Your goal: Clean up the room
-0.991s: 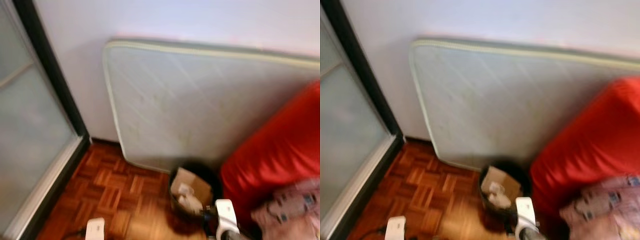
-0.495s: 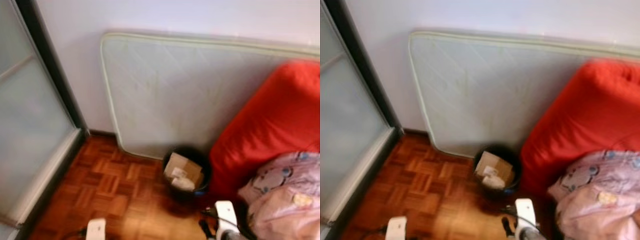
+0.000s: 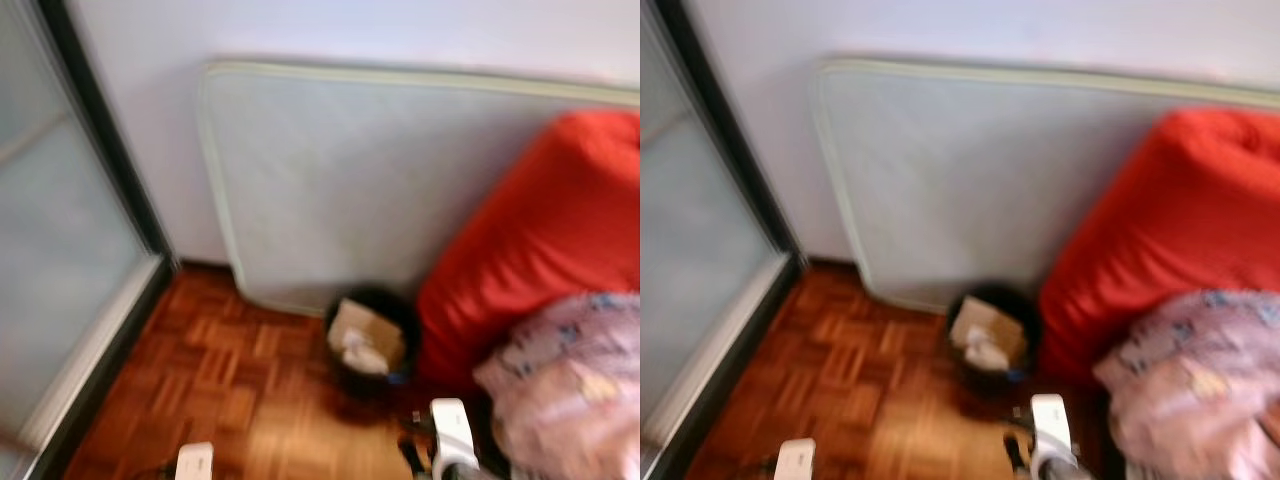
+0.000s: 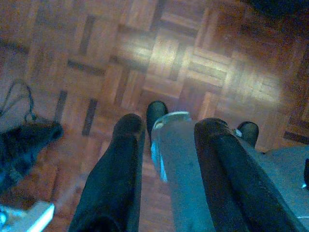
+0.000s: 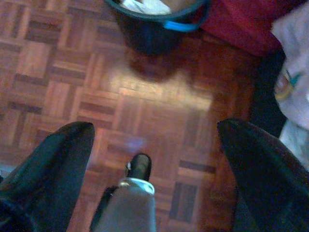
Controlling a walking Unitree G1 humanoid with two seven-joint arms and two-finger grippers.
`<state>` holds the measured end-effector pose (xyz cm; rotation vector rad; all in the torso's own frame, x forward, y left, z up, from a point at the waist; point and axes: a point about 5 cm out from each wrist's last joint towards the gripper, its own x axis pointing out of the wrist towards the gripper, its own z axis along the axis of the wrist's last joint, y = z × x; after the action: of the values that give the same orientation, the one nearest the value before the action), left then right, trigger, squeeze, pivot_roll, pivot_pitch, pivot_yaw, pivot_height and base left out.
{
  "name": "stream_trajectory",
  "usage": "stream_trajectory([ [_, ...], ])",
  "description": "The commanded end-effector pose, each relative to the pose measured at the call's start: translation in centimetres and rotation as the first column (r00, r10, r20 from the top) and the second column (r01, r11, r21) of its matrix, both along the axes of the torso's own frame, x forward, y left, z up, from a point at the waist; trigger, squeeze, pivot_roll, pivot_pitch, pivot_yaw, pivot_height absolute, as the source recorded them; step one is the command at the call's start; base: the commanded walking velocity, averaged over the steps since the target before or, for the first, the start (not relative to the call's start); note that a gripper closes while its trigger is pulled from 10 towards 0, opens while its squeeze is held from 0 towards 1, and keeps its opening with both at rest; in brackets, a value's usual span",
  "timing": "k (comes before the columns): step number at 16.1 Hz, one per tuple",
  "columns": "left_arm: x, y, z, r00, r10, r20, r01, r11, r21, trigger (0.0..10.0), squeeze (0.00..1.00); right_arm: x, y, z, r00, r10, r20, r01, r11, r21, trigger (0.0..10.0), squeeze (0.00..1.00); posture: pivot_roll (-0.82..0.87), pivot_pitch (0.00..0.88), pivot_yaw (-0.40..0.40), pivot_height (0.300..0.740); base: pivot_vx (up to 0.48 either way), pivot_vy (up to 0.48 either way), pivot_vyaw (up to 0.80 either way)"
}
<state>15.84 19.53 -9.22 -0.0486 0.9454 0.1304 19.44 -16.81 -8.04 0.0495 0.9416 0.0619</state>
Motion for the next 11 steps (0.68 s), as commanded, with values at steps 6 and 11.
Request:
stream_trajectory([
  [6,-0.43,-0.17,-0.25,0.999,-0.019,-0.032,0.02,1.0,0.012,10.0,0.0,-0.36,-0.35,-0.17,1.0,0.002,-0.021,-0.003,1.0,-0.013,10.0,0.0,0.05,0.065,-0.06,0.74,0.0,0.0,-0.77],
  [11,-0.44,0.01,-0.26,0.997,-0.057,-0.052,0.06,0.997,0.055,10.0,0.0,-0.39,-0.33,-0.2,1.0,0.007,-0.025,-0.008,1.0,-0.014,10.0,0.0,0.04,0.069,-0.059,0.74,0.0,-0.183,-0.76],
])
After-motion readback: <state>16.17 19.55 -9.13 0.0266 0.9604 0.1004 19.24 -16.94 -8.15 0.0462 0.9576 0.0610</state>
